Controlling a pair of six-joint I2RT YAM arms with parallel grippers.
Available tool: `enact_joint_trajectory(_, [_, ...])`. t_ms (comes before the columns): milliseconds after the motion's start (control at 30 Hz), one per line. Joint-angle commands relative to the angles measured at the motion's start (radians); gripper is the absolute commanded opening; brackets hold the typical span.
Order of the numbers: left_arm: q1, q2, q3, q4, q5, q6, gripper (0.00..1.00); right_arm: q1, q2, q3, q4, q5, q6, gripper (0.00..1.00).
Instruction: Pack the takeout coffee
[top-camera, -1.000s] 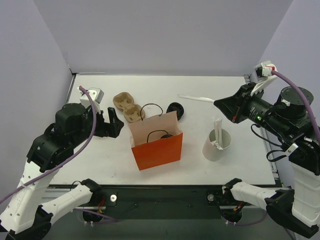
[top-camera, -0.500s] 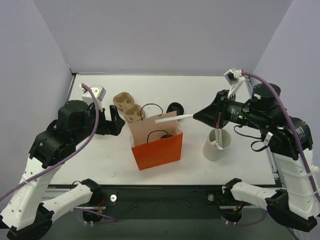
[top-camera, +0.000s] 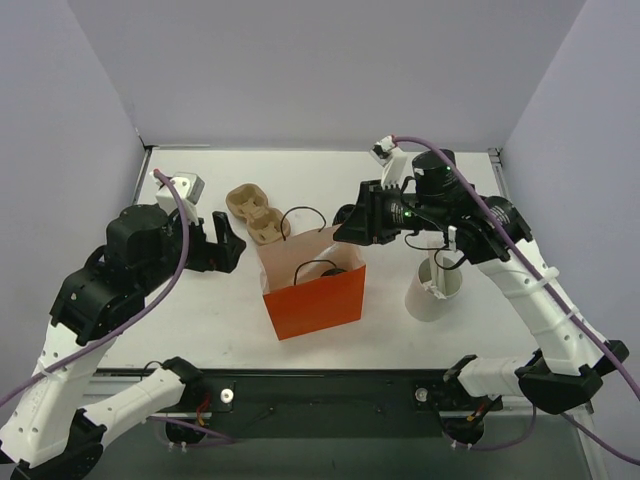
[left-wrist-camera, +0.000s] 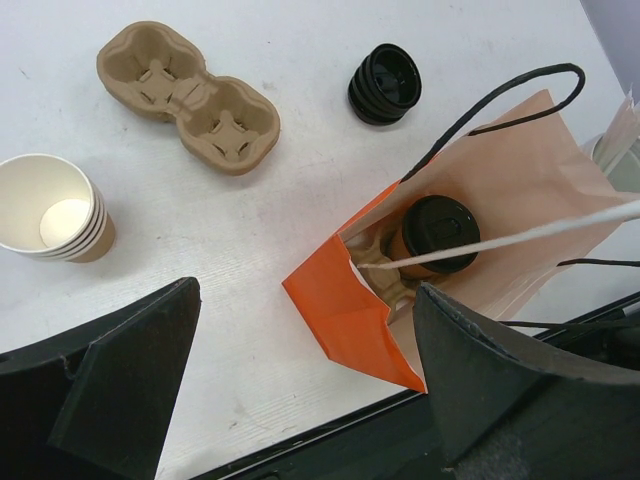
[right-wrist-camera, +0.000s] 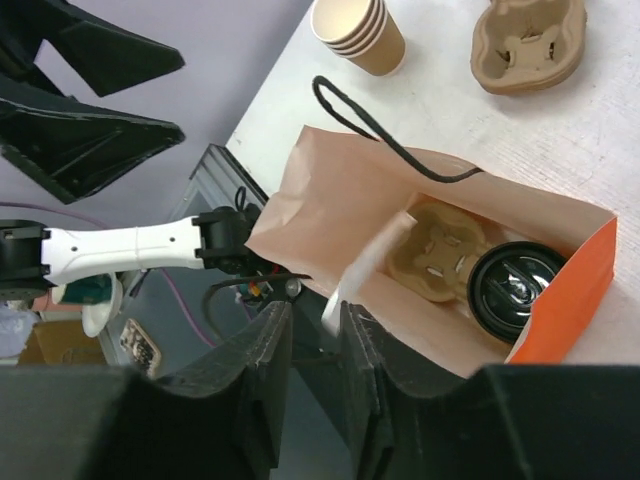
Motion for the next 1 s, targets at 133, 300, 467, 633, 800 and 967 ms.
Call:
enact_joint_trajectory(133, [-0.001, -0.012, 0.034, 0.041, -0.002, 0.012, 0.97, -0.028, -0.011, 0.093, -0.067, 0.111, 0.019, 0.52])
enact_joint_trajectory(300, [0.001, -0.058, 0.013, 0.128, 0.093, 0.020, 0.97, -0.036, -0.050, 0.080, -0.157, 0.379, -0.012, 0.79])
enact_joint_trajectory(467, [-0.001, -0.143, -0.069, 0.269, 0.178, -0.009, 0.97, -0.039, -0.114, 0.050, -0.217, 0.612, 0.008, 0.82])
enact_joint_trajectory(633, [-0.001, -0.196, -0.132, 0.344, 0.195, -0.052, 0.97, -0.039, -0.150, 0.014, -0.231, 0.740, 0.031, 0.84])
enact_joint_trajectory(800, [-0.001, -0.193, -0.129, 0.315, 0.184, -0.077, 0.97, -0.039, -0.151, -0.003, -0.242, 0.737, 0.072, 0.84])
enact_joint_trajectory(967, [-0.001, -0.210, -0.150, 0.295, 0.182, -0.107, 0.97, -0.039, -0.142, 0.000, -0.239, 0.729, 0.072, 0.84])
